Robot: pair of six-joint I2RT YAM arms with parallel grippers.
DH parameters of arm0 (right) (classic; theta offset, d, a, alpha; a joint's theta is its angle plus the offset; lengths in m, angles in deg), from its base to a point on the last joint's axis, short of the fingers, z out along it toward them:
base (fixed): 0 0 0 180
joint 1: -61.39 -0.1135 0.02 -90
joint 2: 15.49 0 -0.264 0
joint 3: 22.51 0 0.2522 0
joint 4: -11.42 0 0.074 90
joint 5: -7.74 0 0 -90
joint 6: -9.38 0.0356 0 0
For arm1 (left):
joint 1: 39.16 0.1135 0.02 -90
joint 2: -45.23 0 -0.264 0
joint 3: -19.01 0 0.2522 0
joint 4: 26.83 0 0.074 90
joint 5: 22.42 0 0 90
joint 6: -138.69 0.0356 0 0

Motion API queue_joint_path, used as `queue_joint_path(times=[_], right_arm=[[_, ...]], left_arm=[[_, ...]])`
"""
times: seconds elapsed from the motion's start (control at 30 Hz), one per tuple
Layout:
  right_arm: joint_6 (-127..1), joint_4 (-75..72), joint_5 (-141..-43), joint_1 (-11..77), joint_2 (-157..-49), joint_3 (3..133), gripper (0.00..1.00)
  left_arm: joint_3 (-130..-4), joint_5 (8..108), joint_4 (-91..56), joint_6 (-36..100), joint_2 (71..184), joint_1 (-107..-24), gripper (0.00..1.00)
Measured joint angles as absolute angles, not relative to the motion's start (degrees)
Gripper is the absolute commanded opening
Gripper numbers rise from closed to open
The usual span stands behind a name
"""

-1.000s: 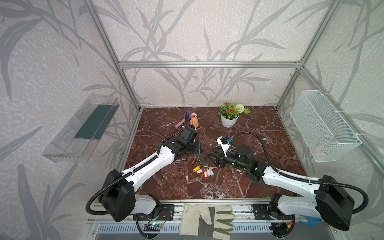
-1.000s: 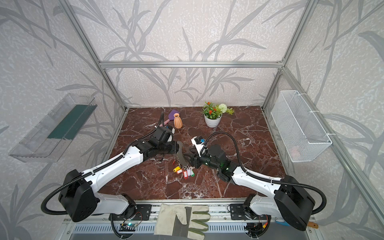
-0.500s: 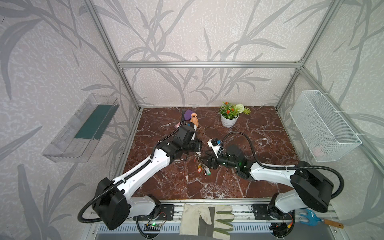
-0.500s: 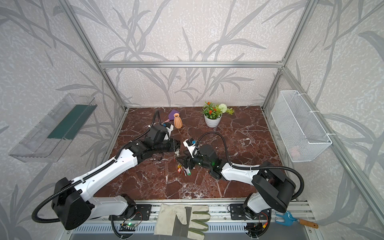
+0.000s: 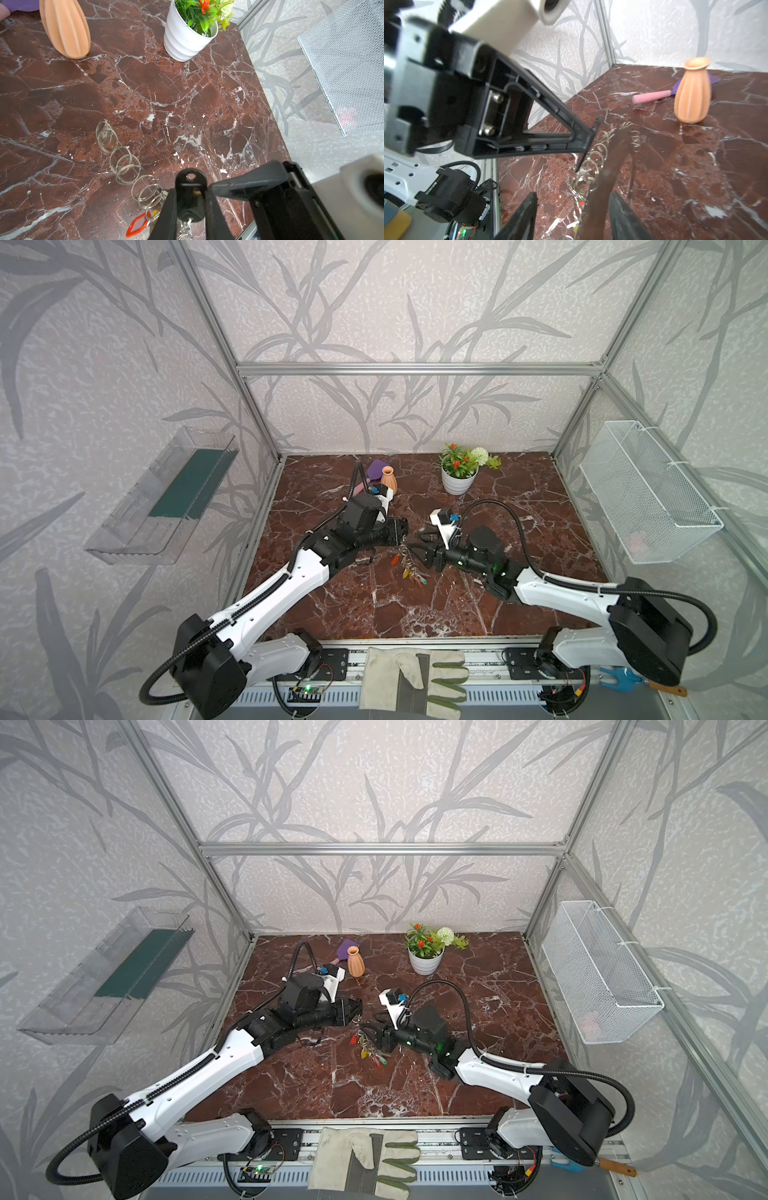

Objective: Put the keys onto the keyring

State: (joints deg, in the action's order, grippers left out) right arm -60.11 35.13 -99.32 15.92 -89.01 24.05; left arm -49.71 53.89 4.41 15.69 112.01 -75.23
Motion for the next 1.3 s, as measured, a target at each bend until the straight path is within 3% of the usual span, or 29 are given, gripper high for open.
queue_joint_path(times=[0.4,0.57,0.87,1.3], right_arm=[[-57.95,26.85,-97.48,23.33,-73.93,20.58,0.59],[-57.97,24.88,-97.88,23.30,-74.32,20.58,0.60],[-58.47,26.10,-103.10,22.82,-78.50,20.55,0.75],[-63.28,26.72,-105.68,16.18,-84.20,20.58,0.80]], left_arm=[[-43.35,49.32,-5.38,19.10,102.20,-76.19,0.00],[-43.46,49.39,-7.37,20.19,102.35,-76.89,0.00],[-43.79,49.69,-7.22,21.07,104.38,-78.38,0.00],[-46.87,50.92,-6.58,21.79,105.76,-78.86,0.00]])
